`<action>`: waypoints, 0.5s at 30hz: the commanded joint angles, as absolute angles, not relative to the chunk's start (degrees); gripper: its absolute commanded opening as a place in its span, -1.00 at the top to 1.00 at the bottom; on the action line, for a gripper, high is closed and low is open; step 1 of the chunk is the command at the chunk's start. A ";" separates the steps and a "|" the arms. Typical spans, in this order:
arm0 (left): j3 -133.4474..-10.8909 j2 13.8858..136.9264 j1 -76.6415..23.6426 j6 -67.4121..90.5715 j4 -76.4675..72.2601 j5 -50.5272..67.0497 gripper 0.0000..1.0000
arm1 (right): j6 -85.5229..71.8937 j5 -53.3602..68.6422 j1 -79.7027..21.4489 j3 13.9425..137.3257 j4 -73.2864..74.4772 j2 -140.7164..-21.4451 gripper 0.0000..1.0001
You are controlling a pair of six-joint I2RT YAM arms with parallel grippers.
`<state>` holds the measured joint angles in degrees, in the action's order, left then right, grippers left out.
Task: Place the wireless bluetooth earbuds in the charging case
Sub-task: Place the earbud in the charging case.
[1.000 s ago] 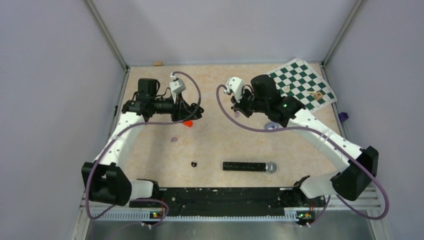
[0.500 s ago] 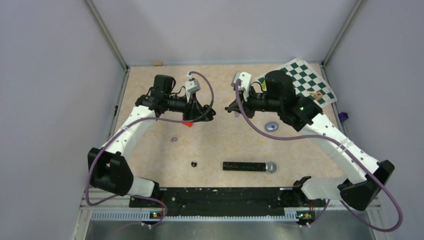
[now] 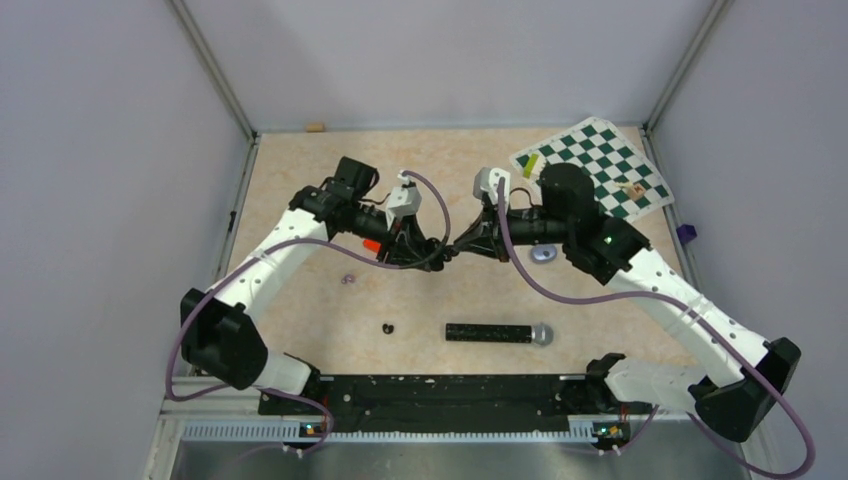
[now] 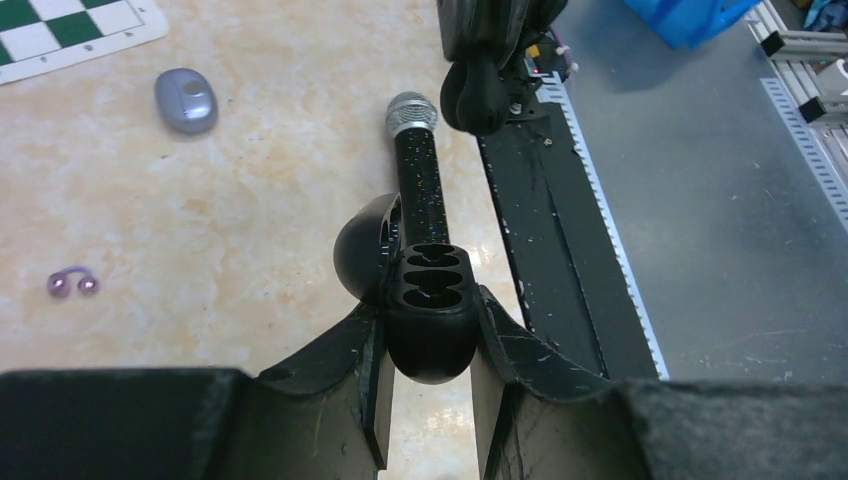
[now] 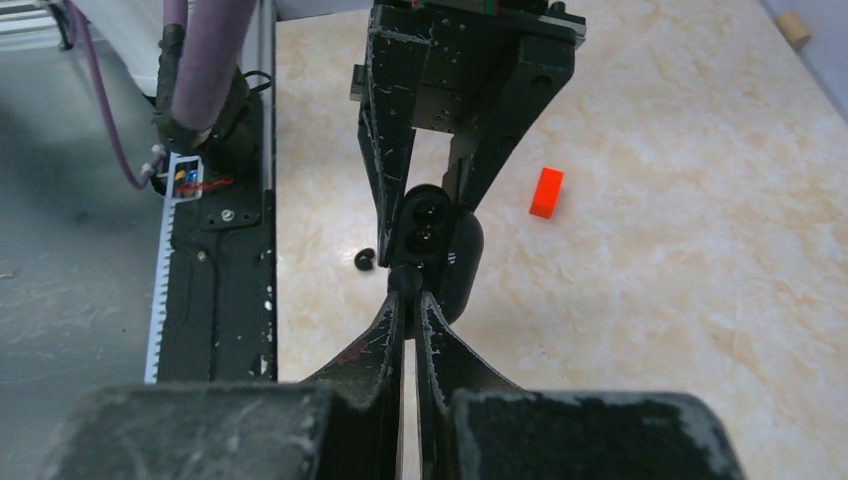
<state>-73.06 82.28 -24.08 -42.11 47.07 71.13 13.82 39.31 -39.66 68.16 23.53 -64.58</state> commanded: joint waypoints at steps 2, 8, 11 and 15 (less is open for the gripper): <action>-71.17 80.98 -25.11 -46.02 47.79 75.28 1.00 | 11.40 48.12 -40.08 65.89 17.44 -64.40 1.00; -69.22 81.43 -25.24 -45.27 45.91 76.13 1.00 | 9.71 51.15 -40.08 63.59 14.18 -64.61 1.00; -69.06 82.13 -25.44 -44.83 45.50 76.42 1.00 | 9.84 51.01 -40.10 61.84 12.41 -64.56 1.00; -68.38 83.28 -26.33 -43.08 43.92 77.14 1.00 | 9.89 50.93 -40.08 60.06 10.20 -64.80 1.00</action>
